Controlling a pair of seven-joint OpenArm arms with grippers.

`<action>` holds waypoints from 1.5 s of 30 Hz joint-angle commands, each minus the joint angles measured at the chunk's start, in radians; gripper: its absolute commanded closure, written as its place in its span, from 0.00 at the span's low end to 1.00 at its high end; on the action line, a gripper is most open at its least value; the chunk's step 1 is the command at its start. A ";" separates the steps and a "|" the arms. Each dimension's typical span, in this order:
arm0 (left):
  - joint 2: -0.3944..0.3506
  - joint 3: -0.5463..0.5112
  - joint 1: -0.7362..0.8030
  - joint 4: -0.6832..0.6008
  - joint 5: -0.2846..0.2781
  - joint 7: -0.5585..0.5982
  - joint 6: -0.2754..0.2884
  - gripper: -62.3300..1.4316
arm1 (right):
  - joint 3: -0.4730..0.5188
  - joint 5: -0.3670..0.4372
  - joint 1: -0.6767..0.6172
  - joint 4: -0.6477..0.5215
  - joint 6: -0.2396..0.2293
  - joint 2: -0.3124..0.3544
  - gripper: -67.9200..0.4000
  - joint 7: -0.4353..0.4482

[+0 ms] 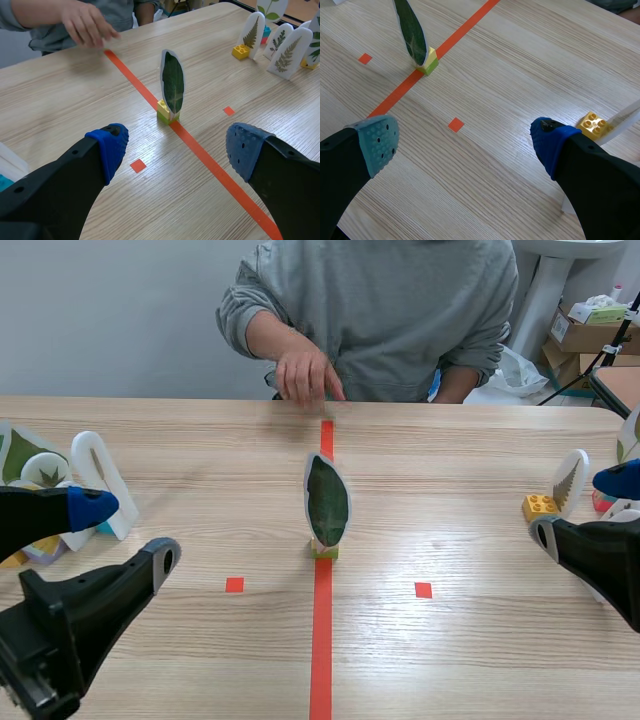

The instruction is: Do the leaf sorting experiment

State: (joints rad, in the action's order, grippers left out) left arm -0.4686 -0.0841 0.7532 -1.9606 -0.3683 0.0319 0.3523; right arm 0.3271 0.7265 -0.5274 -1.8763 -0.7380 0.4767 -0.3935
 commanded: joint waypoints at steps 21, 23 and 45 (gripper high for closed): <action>0.000 -0.002 0.000 -0.011 -0.010 0.023 0.002 0.30 | 0.006 0.011 0.010 -0.009 -0.008 0.011 0.21 0.014; 0.000 -0.002 0.000 -0.011 -0.010 0.023 0.002 0.29 | 0.006 0.011 0.010 -0.009 -0.008 0.011 0.21 0.014; -0.086 0.101 -0.238 0.198 -0.013 0.015 0.033 0.30 | 0.006 0.011 0.010 -0.009 -0.008 0.011 0.21 0.014</action>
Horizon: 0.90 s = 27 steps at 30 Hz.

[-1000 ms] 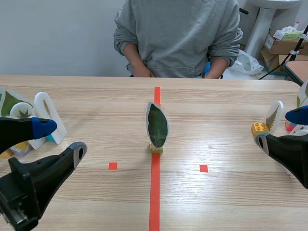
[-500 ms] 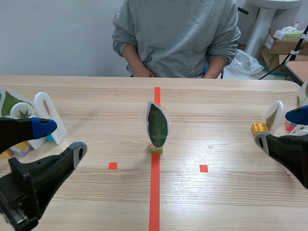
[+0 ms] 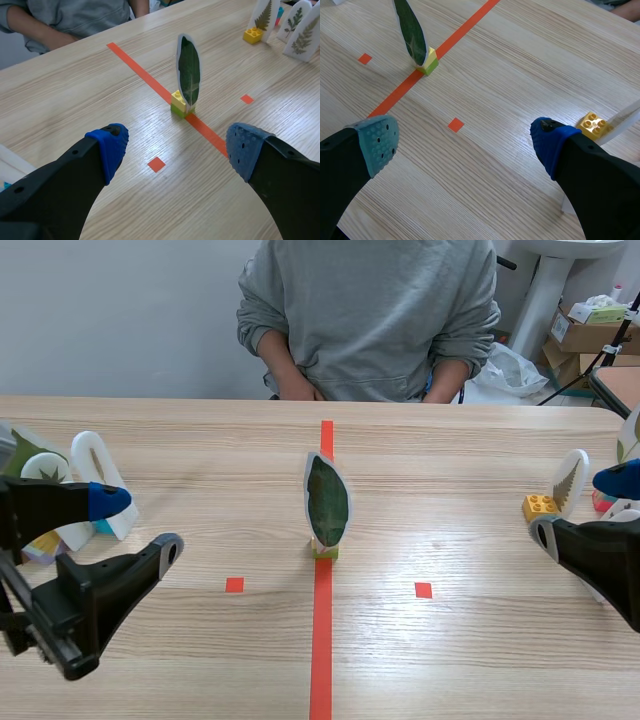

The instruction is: Do the leaf sorting experiment

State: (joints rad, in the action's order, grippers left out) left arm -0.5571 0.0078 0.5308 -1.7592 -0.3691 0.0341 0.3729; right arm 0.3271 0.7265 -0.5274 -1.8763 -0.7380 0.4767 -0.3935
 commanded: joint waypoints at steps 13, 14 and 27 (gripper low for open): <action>0.007 0.306 -0.397 0.336 -0.008 0.014 0.020 0.29 | 0.006 0.011 0.010 -0.009 -0.008 0.011 0.21 0.014; 0.011 0.326 -0.426 0.365 -0.008 0.015 0.021 0.29 | 0.006 0.011 0.010 -0.009 -0.008 0.011 0.21 0.014; 0.137 0.514 -0.715 0.671 -0.008 0.029 0.027 0.30 | 0.006 0.011 0.010 -0.009 -0.008 0.011 0.21 0.014</action>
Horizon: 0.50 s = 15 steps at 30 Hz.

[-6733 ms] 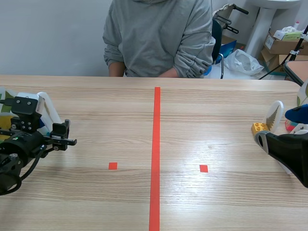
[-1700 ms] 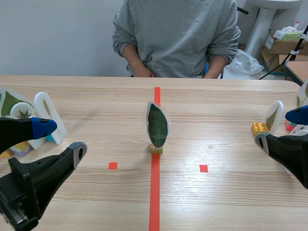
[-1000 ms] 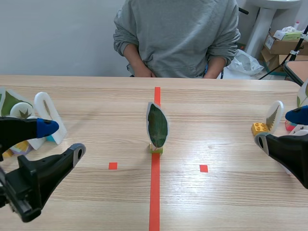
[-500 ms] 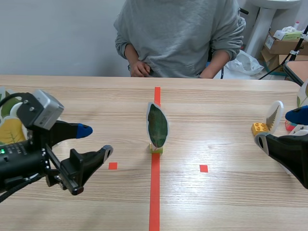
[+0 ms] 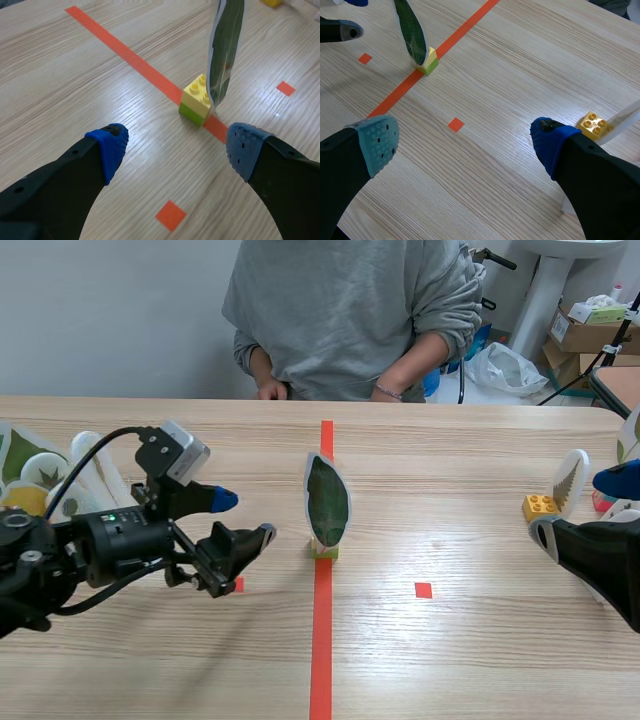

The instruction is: Do the leaf sorting experiment

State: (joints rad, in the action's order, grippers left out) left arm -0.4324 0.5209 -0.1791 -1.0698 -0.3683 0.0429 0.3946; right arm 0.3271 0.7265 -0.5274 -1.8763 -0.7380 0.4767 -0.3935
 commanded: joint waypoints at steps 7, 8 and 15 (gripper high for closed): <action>0.099 0.063 -0.085 0.105 -0.002 0.032 0.005 0.30 | 0.006 0.011 0.010 -0.009 -0.008 0.011 0.21 0.014; 0.112 0.066 -0.093 0.124 0.002 0.039 0.005 0.30 | 0.006 0.011 0.010 -0.009 -0.008 0.011 0.21 0.014; 0.191 0.066 -0.140 0.231 0.036 0.065 0.005 0.30 | 0.006 0.011 0.010 -0.009 -0.008 0.010 0.21 0.014</action>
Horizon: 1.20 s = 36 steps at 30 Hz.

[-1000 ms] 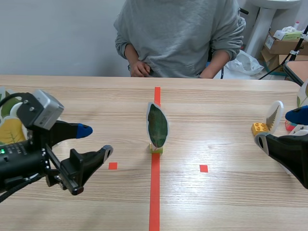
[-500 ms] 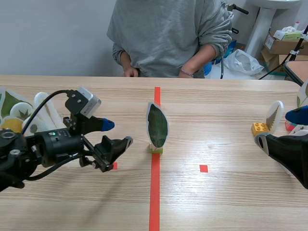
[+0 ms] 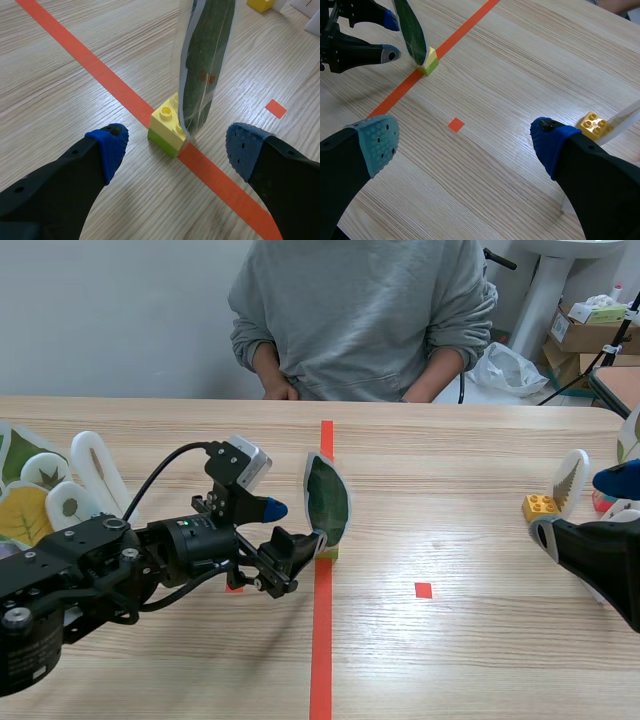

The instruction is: Do the leaf sorting experiment

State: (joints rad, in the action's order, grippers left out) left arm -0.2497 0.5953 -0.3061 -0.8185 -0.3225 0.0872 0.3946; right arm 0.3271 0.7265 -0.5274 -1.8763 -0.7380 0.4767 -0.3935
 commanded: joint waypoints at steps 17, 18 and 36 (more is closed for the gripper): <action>0.103 -0.008 -0.016 0.021 0.016 0.029 0.000 0.30 | 0.006 0.011 0.010 -0.009 -0.008 0.010 0.21 0.015; 0.106 -0.008 -0.016 0.021 0.024 0.030 -0.001 0.30 | 0.006 0.011 0.010 -0.009 -0.008 0.010 0.21 0.015; 0.108 -0.008 -0.015 0.021 0.029 0.052 -0.007 0.78 | 0.006 0.011 0.010 -0.009 -0.008 0.010 0.21 0.015</action>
State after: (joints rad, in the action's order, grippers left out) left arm -0.1497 0.5953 -0.3130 -0.7849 -0.2882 0.1246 0.3866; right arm 0.3271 0.7265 -0.5274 -1.8763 -0.7380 0.4767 -0.3935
